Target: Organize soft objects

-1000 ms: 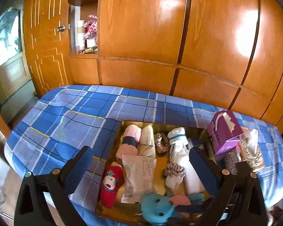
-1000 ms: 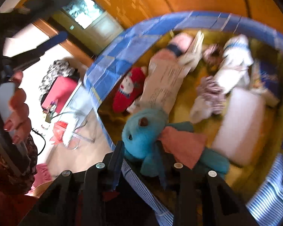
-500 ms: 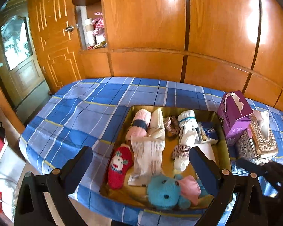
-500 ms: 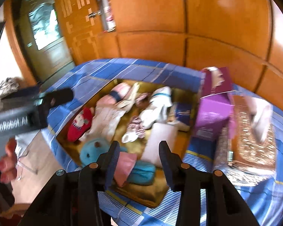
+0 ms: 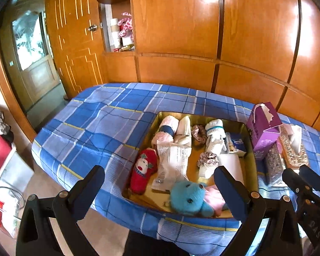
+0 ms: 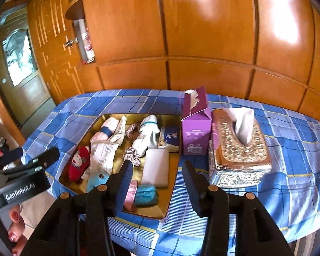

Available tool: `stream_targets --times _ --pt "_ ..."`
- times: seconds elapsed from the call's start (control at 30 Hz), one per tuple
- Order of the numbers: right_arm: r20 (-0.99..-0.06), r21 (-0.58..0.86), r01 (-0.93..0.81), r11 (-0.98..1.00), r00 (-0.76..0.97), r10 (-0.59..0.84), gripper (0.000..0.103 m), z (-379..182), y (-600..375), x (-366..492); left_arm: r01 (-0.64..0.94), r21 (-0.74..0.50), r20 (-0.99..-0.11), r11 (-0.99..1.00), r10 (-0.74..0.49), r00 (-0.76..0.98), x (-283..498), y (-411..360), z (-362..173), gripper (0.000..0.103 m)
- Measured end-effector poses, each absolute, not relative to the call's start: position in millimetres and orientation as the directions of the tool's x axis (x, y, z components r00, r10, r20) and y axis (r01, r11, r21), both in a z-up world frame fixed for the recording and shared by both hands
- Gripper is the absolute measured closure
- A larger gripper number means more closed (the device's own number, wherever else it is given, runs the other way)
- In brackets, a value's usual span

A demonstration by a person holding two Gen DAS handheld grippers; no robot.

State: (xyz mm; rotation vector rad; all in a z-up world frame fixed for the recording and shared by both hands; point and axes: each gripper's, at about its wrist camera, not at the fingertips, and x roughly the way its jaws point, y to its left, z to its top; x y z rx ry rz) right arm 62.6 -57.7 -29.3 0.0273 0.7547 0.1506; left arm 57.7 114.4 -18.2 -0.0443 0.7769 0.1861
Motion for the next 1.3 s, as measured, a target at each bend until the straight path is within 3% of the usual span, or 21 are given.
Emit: stream_targets --times 0.27,1.3 --pt "-0.671 0.021 -0.066 0.998 0.739 0.063 0.054 -20.0 -51.7 50.8 -0.167 0.044 -0.702 0.985 0.149 0.696 46.3 108.7 -13.3 0.000" --pt "-0.658 0.039 -0.005 0.999 0.752 0.030 0.054 -15.3 -58.0 47.3 -0.151 0.043 -0.700 0.988 0.137 0.701 33.6 106.4 -6.0 0.000"
